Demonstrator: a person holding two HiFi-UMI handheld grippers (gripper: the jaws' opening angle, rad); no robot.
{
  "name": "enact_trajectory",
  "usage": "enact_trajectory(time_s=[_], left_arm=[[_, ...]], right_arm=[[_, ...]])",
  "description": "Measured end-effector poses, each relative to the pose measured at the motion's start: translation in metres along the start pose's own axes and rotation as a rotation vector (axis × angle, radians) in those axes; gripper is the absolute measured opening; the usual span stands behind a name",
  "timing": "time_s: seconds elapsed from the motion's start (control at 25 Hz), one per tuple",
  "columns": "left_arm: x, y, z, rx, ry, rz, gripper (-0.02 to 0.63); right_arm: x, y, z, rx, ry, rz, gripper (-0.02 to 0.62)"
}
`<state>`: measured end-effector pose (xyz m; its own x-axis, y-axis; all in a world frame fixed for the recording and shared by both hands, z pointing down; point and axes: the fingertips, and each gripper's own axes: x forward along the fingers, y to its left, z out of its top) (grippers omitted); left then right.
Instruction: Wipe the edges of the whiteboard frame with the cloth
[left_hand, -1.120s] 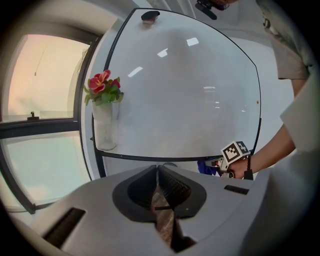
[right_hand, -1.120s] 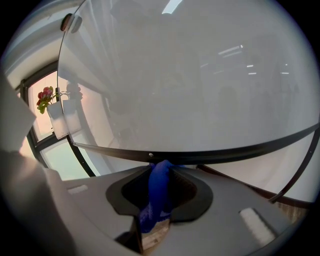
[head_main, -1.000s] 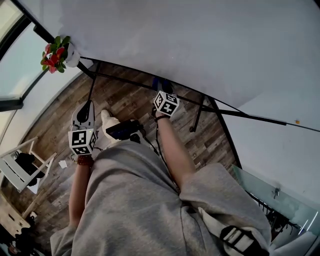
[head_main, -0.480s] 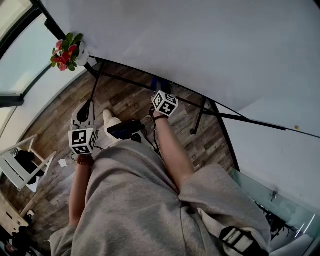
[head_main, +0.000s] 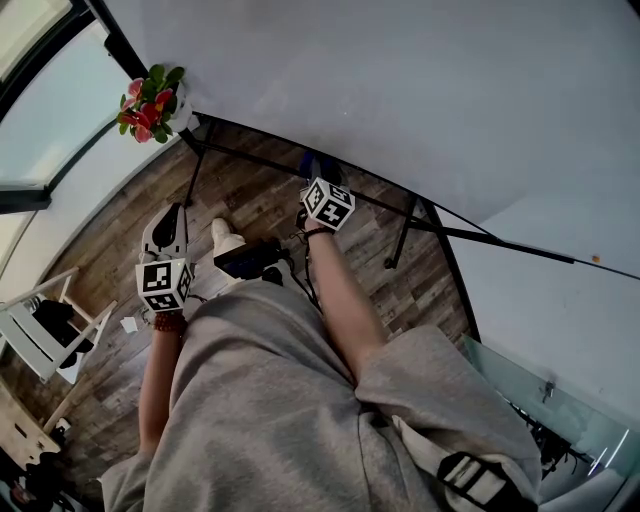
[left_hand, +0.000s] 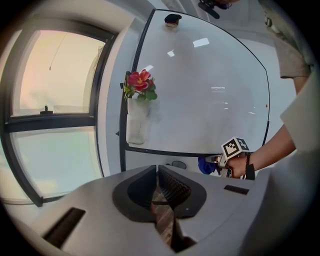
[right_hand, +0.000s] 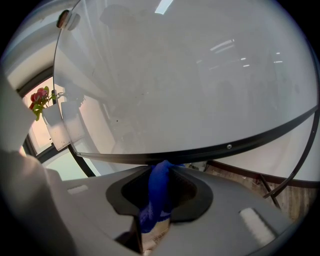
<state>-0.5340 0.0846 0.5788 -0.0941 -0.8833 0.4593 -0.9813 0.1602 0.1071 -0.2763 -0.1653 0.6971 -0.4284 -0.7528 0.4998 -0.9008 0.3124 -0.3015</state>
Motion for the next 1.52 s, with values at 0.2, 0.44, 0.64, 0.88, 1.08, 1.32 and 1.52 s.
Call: enact_trajectory(time_s=[0.2,0.44,0.64,0.88,1.08,1.32,1.52], left_arm=[[-0.008,0.02,0.004,0.004,0.01,0.012,0.021],[-0.013,0.05,0.027,0.041,0.01,0.004,0.021],[-0.015,0.078,0.047,0.082,0.006,-0.006,0.021],[-0.003,0.086,0.059,0.105,0.006,-0.021,0.021],[-0.002,0.08,0.068,0.143,-0.005,-0.056,0.021],[0.009,0.086,0.057,0.123,0.017,-0.082,0.021],[0.016,0.081,0.063,0.14,0.019,-0.113,0.021]], right_arm=[[0.005,0.019,-0.005,0.005,0.015,-0.001,0.109],[0.01,0.028,-0.005,0.03,0.001,-0.044,0.107],[0.012,0.032,-0.007,0.041,0.003,-0.087,0.107],[0.009,0.031,-0.007,0.026,-0.005,-0.103,0.107],[0.011,0.032,-0.006,0.01,-0.001,-0.116,0.107],[0.012,0.039,-0.009,0.016,-0.006,-0.129,0.107],[0.015,0.052,-0.007,-0.015,0.002,-0.096,0.109]])
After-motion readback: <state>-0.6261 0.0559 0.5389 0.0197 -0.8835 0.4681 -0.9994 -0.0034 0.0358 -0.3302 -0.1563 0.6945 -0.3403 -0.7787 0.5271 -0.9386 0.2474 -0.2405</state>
